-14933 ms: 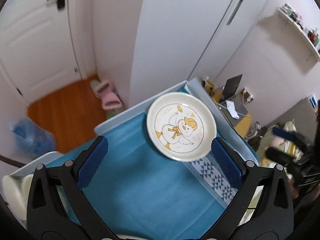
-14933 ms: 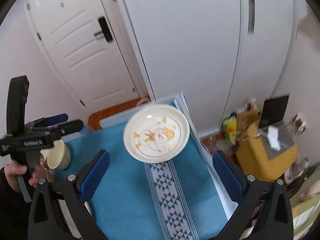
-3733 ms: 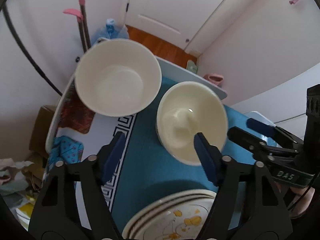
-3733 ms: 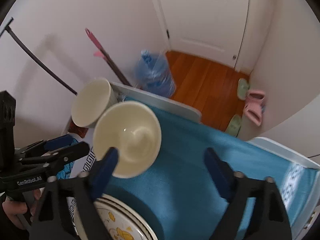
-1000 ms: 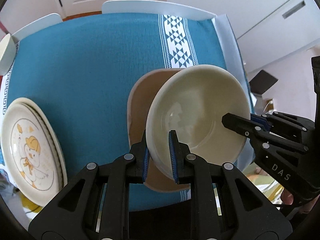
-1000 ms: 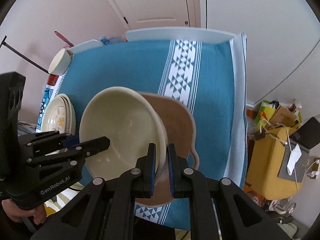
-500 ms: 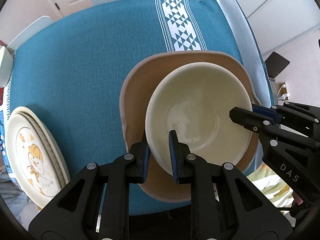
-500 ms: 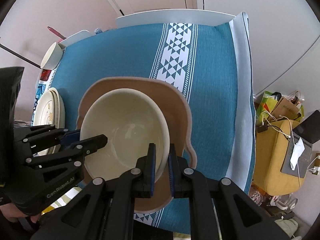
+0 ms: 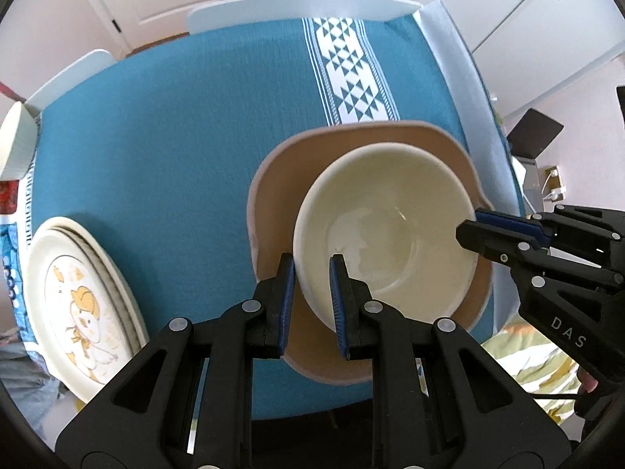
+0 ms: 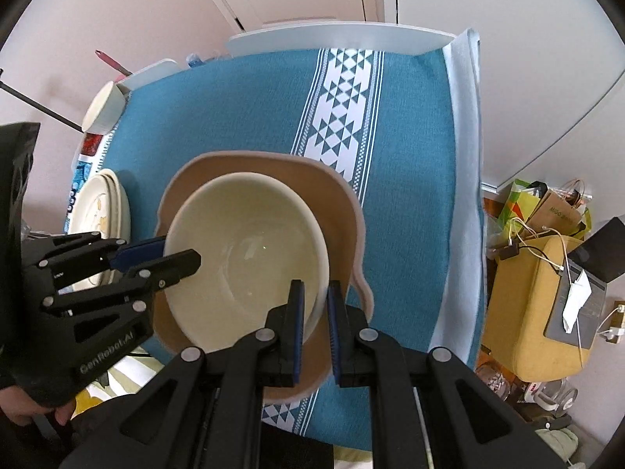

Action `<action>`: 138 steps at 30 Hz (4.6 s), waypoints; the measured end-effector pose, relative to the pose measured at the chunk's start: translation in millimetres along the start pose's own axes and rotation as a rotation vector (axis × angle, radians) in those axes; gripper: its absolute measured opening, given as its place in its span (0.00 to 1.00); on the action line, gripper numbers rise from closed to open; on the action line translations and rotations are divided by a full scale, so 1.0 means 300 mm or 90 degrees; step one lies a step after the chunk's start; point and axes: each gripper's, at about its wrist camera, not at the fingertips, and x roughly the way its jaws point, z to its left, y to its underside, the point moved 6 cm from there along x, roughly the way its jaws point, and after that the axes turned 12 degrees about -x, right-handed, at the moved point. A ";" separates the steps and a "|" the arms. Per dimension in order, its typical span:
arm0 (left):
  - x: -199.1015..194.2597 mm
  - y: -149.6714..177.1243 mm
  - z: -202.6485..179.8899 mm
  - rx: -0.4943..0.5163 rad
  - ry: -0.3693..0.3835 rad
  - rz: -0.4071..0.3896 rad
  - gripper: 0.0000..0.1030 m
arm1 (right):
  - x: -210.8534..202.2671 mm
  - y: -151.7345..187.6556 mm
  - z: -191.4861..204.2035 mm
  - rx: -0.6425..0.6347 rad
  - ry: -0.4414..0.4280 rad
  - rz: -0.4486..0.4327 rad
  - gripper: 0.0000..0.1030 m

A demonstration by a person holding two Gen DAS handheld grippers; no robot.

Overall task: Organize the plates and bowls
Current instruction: 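Open the right tool and move it toward the white bowl, then grip the rim of the white bowl with the right tool, then carry the white bowl with the right tool onto the cream bowl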

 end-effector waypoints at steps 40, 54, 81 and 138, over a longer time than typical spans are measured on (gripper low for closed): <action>-0.728 -0.160 1.212 -0.468 -0.008 -0.361 1.00 | -0.177 -0.965 0.866 -0.366 -0.091 -0.226 1.00; -0.201 -0.410 1.525 -0.513 0.093 -0.195 0.49 | 0.518 -1.188 1.005 -0.298 -0.130 0.011 0.66; -0.088 -0.495 1.564 -0.498 0.076 -0.176 0.14 | 0.608 -1.215 1.057 -0.320 -0.104 -0.004 0.12; -0.074 -0.001 0.022 -0.101 0.045 -0.010 0.14 | -0.040 -0.041 0.048 -0.019 0.012 -0.030 0.12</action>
